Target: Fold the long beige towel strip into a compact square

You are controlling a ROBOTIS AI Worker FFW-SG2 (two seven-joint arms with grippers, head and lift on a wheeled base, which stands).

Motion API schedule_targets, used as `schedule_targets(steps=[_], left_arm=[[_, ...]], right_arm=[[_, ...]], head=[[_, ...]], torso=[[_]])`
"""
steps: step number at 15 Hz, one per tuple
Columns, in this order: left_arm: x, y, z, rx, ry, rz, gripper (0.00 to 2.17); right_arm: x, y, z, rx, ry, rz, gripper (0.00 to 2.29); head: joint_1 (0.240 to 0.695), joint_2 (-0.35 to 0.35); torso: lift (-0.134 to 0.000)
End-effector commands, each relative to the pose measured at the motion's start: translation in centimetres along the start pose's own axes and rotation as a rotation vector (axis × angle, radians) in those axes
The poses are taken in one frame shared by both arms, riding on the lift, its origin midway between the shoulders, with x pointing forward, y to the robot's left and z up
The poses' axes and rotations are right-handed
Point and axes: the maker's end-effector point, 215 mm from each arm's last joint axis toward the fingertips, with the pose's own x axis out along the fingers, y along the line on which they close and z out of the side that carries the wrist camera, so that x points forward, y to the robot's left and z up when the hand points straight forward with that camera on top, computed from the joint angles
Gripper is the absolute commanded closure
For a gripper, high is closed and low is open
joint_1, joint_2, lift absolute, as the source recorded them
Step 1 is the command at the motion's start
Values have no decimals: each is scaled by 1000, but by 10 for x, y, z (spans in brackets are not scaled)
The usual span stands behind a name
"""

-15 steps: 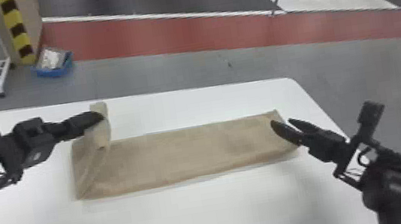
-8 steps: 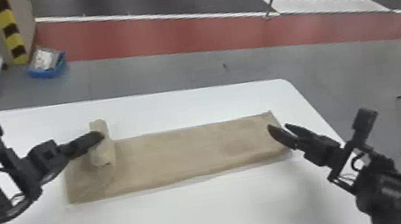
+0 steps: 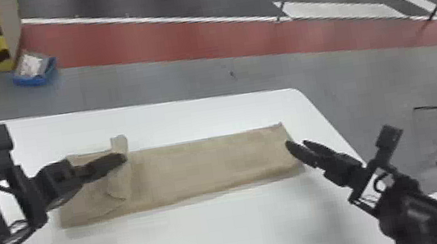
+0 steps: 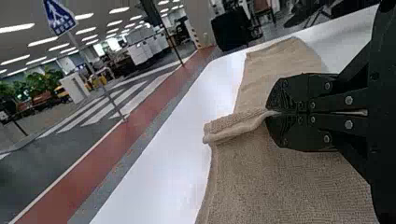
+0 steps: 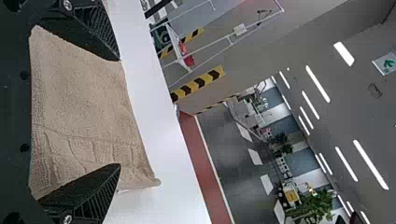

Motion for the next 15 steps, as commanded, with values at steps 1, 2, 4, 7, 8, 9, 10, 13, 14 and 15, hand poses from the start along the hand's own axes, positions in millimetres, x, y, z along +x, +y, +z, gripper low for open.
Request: schedule_targets(steps=[1,2,4,7,8,9,10,13,14,15], left_arm=[[2,-22,-6,27,26,-28,1676],[6,-21,-10,32,36,-20,1676],[13,-10,-17,39,40,7,1676],[23,5,-11,62,0,49,1676],[25,7,-12,60,-2,52,1676],[26,8,-12,65,-4,54,1666],[29,9,-14,67,-5,57,1251],[40,7,-18,78,-17,56,-2],[46,2,-18,84,-30,44,-2],[50,-3,-19,91,-36,32,33]], right_arm=[[6,5,-5,11,8,12,70],[8,8,-6,17,10,16,70],[7,10,-13,29,17,19,70],[5,7,-13,31,11,15,70],[4,7,-13,33,11,14,70],[3,6,-12,33,9,13,70],[3,6,-12,34,8,12,70],[4,9,-14,49,6,20,70],[6,12,-16,52,8,26,70],[8,15,-19,59,10,30,70]], head=[[695,-350],[695,-350],[695,-350],[695,-350],[695,-350],[695,-350],[695,-350],[695,-350],[695,-350],[695,-350]], torso=[[-124],[-124],[-124],[-124],[-124],[-124],[-124],[-124],[-124],[-124]])
